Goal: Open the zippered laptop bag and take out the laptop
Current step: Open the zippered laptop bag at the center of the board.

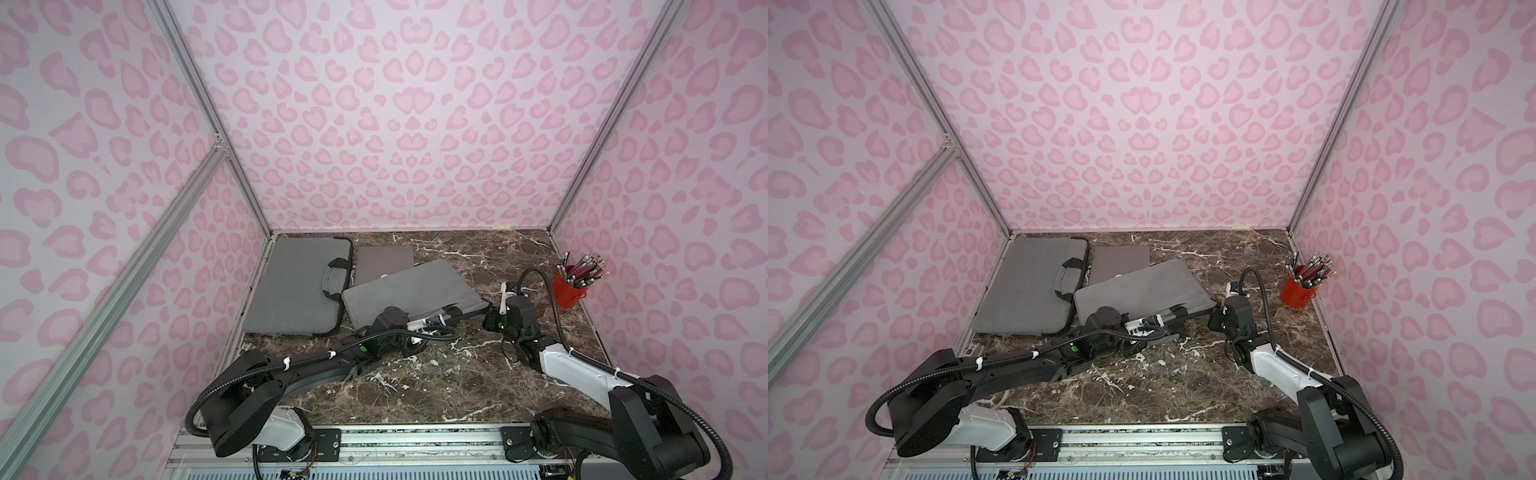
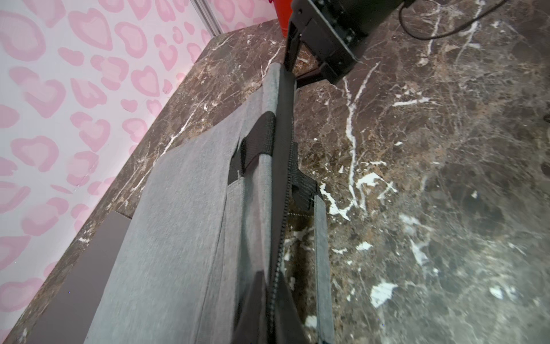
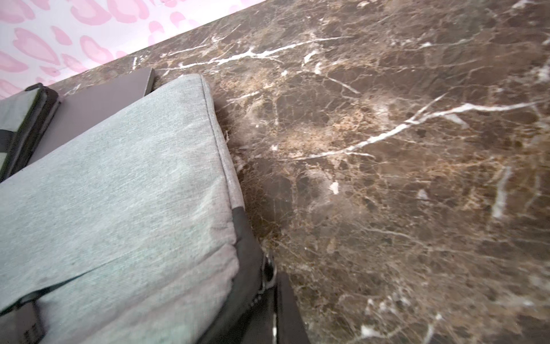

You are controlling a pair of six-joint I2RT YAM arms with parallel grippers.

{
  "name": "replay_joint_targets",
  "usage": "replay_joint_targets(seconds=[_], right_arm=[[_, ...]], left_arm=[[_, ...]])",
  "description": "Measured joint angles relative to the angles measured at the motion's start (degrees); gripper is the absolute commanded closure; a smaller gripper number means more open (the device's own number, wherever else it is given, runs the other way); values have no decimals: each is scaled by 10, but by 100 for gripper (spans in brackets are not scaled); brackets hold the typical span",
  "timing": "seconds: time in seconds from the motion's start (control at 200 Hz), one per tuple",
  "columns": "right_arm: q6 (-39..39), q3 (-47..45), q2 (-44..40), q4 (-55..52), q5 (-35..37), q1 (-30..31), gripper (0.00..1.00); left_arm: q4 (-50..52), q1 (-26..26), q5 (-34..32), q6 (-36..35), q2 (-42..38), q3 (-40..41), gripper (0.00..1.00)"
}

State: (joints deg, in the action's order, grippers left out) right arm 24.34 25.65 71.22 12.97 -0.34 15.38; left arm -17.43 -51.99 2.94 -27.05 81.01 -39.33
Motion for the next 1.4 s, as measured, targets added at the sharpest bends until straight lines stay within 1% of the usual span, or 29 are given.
replay_joint_targets(seconds=[0.035,0.065,0.07,0.075,0.085,0.1,0.115,0.235,0.38,0.49,0.565,0.765,0.795,0.855,0.875,0.94,0.975,1.02,1.085,1.14,1.195,1.31,1.375,1.405], right_arm=[[-2,0,0,0,-3,0,100],[-2,0,0,0,-5,0,100],[-2,0,0,0,-6,0,100],[-2,0,-1,0,-6,0,100],[-2,0,-1,-1,-6,0,100],[-2,0,-3,-2,-5,0,100],[-2,0,-4,-3,-4,0,100],[-2,-7,-26,-10,21,0,100],[-2,-16,-51,-15,42,8,100],[-2,-19,-65,-26,48,15,100],[-1,-20,-75,-31,52,20,100],[1,-24,-101,-44,58,26,100],[1,-24,-104,-47,58,26,100],[1,-24,-110,-52,59,28,100],[1,-24,-112,-54,59,29,100],[1,-27,-117,-57,61,31,100],[1,-28,-120,-59,61,33,100],[1,-29,-123,-59,61,33,100],[1,-30,-128,-60,61,33,100],[2,-30,-132,-60,61,34,100],[2,-30,-134,-60,60,34,100],[2,-30,-136,-60,61,37,100],[2,-30,-138,-60,61,37,100],[2,-30,-139,-61,61,37,100]], left_arm=[[3,0,1,0,0,0,87],[6,0,0,0,1,0,71],[6,0,0,0,1,0,69],[7,0,0,0,1,-1,65],[7,0,0,0,2,-1,59],[7,0,0,0,3,-2,54],[8,0,1,0,5,-2,52],[17,1,-6,16,29,-20,43],[11,-10,-4,29,74,-73,35],[1,-33,-4,32,116,-118,15],[-15,-44,-4,39,150,-149,13],[-37,-50,-23,60,211,-206,14],[-37,-51,-23,60,218,-216,17],[-37,-54,-21,63,231,-234,27],[-37,-55,-20,64,237,-241,30],[-36,-57,-19,65,252,-260,32],[-36,-57,-18,66,259,-269,36],[-36,-57,-17,71,267,-278,36],[-34,-57,-14,75,276,-287,43],[-31,-58,-12,75,284,-294,45],[-26,-58,-9,75,292,-303,49],[-18,-59,-8,81,306,-317,54],[-13,-60,-8,86,314,-329,62],[-10,-60,-8,90,317,-335,64]])
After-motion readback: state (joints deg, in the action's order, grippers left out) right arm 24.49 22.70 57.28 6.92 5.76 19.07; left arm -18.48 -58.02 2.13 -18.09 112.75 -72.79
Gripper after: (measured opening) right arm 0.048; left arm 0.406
